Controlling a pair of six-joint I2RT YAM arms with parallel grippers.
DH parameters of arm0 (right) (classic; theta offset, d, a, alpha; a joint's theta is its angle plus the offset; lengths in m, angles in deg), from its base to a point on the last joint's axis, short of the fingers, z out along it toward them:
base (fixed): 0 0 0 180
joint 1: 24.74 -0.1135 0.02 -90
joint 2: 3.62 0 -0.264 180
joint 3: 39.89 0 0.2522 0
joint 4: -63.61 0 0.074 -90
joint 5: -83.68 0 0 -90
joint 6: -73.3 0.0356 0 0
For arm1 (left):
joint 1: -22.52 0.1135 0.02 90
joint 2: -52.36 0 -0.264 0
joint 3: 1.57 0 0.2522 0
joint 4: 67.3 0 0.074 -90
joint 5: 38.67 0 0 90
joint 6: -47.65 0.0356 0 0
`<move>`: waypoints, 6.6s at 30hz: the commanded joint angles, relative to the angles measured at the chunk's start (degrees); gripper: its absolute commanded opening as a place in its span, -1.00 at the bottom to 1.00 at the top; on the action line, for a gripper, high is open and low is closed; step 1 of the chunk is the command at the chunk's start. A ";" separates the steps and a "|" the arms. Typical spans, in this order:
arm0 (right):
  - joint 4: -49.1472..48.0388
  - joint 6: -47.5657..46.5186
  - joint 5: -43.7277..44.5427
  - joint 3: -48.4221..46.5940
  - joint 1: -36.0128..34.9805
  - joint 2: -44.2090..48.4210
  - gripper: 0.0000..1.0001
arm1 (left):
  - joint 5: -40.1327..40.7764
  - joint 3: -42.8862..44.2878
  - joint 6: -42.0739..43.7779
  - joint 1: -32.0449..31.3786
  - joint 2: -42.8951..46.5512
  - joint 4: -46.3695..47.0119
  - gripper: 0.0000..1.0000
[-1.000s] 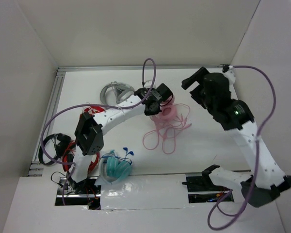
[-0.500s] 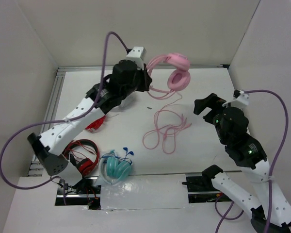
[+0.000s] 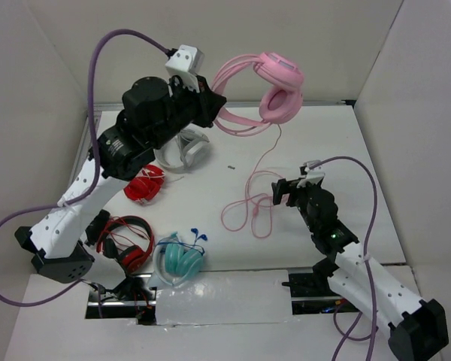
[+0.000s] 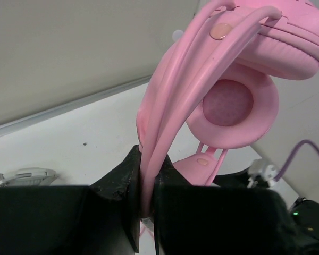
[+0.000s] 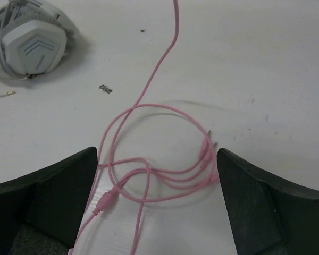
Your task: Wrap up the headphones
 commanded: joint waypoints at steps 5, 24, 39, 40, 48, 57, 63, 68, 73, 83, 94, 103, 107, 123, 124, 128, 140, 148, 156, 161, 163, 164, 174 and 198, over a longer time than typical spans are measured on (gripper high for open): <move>-28.20 -9.97 -8.21 2.43 1.84 -9.99 0.99 | -2.71 10.61 1.61 -0.53 2.93 7.26 -1.00; -36.83 -0.75 -25.27 -13.21 2.02 -44.63 0.96 | 2.11 15.09 6.53 -5.80 5.83 14.20 -1.00; -19.72 1.54 -28.88 -11.91 -4.73 -41.67 -1.00 | 21.42 9.12 19.43 -8.88 4.44 32.21 -1.00; -18.04 2.94 -28.61 -10.34 -5.88 -40.18 -1.00 | 22.67 8.86 22.23 -8.80 3.56 34.05 -1.00; 10.81 8.22 0.73 -9.00 -30.04 -18.04 -1.00 | 32.96 5.70 32.46 -7.74 -6.72 46.02 -1.00; 39.79 11.57 19.90 -26.11 -38.50 -7.39 -1.00 | 22.27 6.65 3.59 -2.65 -13.23 10.31 -1.00; 51.14 6.48 25.44 -39.65 -38.94 -9.40 -1.00 | 13.19 3.77 -0.61 2.46 -16.49 2.07 -1.00; 50.27 -2.57 26.85 -46.70 -38.94 -11.86 -1.00 | 6.80 -1.68 1.95 2.54 -16.24 4.52 -1.00; 46.67 -11.45 29.76 -49.43 -37.71 -11.26 -1.00 | -2.19 -11.18 8.81 1.49 -12.89 10.78 -1.00; 37.08 -25.17 22.28 -50.93 -21.18 -10.99 -1.00 | -26.01 -27.61 20.41 1.05 -2.87 15.61 -1.00; 27.69 -23.59 -4.07 -50.23 10.53 -15.64 -1.00 | -39.11 -37.28 26.30 -3.60 7.58 18.86 -1.00; 20.13 -19.47 -18.75 -41.36 16.61 -19.86 -1.00 | -51.05 -33.78 24.29 -4.49 13.04 18.60 -1.00; 17.49 -17.71 -25.25 -36.70 16.70 -21.71 -1.00 | -52.12 -30.44 19.90 -4.14 13.75 18.86 -1.00; -2.21 -10.23 -56.81 -17.26 16.44 -21.45 -0.66 | -54.48 -11.19 -2.43 4.56 5.22 15.35 -1.00; -1.59 -10.23 -56.73 -17.61 16.52 -21.19 -0.66 | -55.01 -10.75 -2.52 4.56 4.87 15.26 -1.00; -2.38 -10.23 -59.36 -18.06 16.61 -19.43 -0.50 | -55.80 -10.04 -3.92 5.00 5.22 16.05 -1.00; -9.66 -7.95 -63.93 -16.74 16.35 -24.78 -0.51 | -51.07 -0.99 -7.53 5.27 6.27 16.31 -1.00; -12.31 -7.15 -61.91 -14.37 12.57 -29.70 -0.54 | -49.49 5.76 -8.94 5.97 3.90 15.52 -1.00; -18.37 -6.01 -60.60 -10.85 7.04 -34.18 -0.51 | -48.87 11.65 -10.08 7.02 1.97 14.91 -1.00; -20.83 -5.22 -59.37 -11.81 3.17 -39.28 -0.54 | -47.90 15.01 -9.12 7.03 2.14 13.33 -1.00; -21.01 -5.40 -58.58 -12.08 2.29 -41.22 -0.53 | -46.76 14.66 -8.59 7.20 2.84 13.50 -1.00; -21.88 -5.48 -58.49 -11.73 1.41 -42.18 -0.53 | -46.23 14.14 -8.33 7.20 3.71 13.59 -1.00; -24.09 -3.82 -54.71 -9.10 -5.53 -47.03 -0.87 | -39.11 13.87 -5.69 7.29 5.83 12.53 -1.00; 34.87 7.26 -0.33 -22.17 -33.13 -4.66 -1.00 | 1.30 5.26 -1.82 12.74 -13.76 6.38 -1.00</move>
